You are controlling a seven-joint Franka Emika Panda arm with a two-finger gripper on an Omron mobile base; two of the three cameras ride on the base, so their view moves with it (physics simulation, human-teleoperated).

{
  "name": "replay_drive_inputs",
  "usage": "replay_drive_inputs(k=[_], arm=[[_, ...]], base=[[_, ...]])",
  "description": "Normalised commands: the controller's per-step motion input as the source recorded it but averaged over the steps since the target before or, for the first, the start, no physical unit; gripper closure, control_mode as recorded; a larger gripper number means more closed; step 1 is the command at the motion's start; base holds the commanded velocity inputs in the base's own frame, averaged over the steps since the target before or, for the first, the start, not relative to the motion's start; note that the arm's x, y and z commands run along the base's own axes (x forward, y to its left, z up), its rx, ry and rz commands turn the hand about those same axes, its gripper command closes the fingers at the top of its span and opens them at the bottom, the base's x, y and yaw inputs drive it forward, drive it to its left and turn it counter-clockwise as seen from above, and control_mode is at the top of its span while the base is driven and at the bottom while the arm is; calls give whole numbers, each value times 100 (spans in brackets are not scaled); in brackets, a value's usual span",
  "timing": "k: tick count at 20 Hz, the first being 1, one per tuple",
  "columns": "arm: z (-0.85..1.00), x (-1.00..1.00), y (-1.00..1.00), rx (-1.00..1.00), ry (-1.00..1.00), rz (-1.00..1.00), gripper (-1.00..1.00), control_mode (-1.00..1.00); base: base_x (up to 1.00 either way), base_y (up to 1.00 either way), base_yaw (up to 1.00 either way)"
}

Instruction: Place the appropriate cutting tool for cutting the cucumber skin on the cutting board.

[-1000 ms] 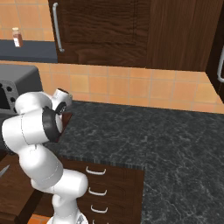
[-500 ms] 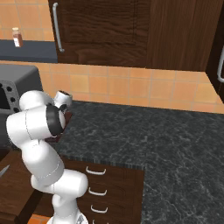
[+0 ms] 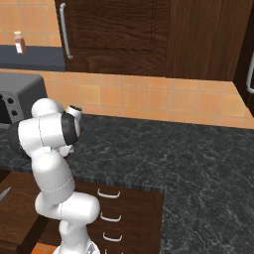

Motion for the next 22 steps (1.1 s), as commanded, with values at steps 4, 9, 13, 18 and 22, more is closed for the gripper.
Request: replay_drive_inputs(k=[4,9,13,18,22], arm=[[-29,23,38,-8,0,0,100,-100],[-16,15,28,-2,0,0,100,-100],[-18,10,8,0,0,0,100,-100],[-30,-1,0,-1,1,1,-100,-100],[4,-41,2,0,-3,0,-100,-100]], base=[[0,0,0],[0,0,0],[0,0,0],[0,0,0],[0,0,0]])
